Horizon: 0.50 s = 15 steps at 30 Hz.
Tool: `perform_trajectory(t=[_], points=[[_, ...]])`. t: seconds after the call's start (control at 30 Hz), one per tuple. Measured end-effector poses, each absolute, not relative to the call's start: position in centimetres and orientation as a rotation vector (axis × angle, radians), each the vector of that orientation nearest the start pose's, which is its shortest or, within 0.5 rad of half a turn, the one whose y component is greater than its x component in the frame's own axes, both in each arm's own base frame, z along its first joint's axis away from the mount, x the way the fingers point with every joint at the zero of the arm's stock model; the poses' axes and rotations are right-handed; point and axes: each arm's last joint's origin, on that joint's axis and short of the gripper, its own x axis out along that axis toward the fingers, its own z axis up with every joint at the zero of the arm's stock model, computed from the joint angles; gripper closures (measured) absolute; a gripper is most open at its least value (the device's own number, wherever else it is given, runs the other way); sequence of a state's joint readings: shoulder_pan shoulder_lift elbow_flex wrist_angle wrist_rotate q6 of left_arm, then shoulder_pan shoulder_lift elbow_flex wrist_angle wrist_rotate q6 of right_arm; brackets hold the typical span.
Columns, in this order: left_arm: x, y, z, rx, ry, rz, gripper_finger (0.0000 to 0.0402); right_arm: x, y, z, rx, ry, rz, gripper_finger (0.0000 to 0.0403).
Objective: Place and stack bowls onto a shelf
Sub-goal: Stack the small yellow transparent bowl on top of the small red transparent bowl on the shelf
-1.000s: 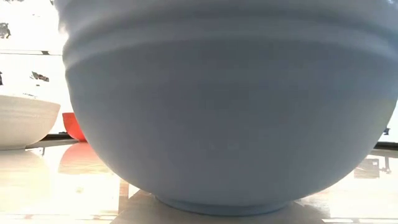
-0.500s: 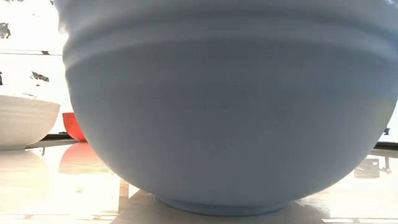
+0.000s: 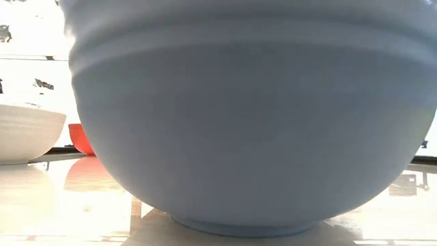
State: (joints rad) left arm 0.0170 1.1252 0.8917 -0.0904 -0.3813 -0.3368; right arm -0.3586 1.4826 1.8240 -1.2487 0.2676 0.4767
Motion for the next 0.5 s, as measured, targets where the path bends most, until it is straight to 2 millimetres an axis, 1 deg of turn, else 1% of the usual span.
perform_trajectory(t=[0.1,0.2,0.3,0.5], points=[[24.8,1.5,31.3,-0.240,0.257,0.440,0.0242,24.7,-8.5,42.1,0.464,0.848,-0.793,0.0188],[24.9,1.6,31.2,-0.213,0.264,0.440,0.0234,25.2,-6.6,40.5,0.476,0.920,-0.777,0.0188],[25.1,1.7,31.2,-0.208,0.261,0.442,0.0232,25.2,-4.7,38.8,0.497,0.965,-0.763,0.0188],[25.7,2.1,31.2,-0.218,0.228,0.453,0.0232,23.7,-0.9,35.5,0.572,1.030,-0.776,0.0188]])
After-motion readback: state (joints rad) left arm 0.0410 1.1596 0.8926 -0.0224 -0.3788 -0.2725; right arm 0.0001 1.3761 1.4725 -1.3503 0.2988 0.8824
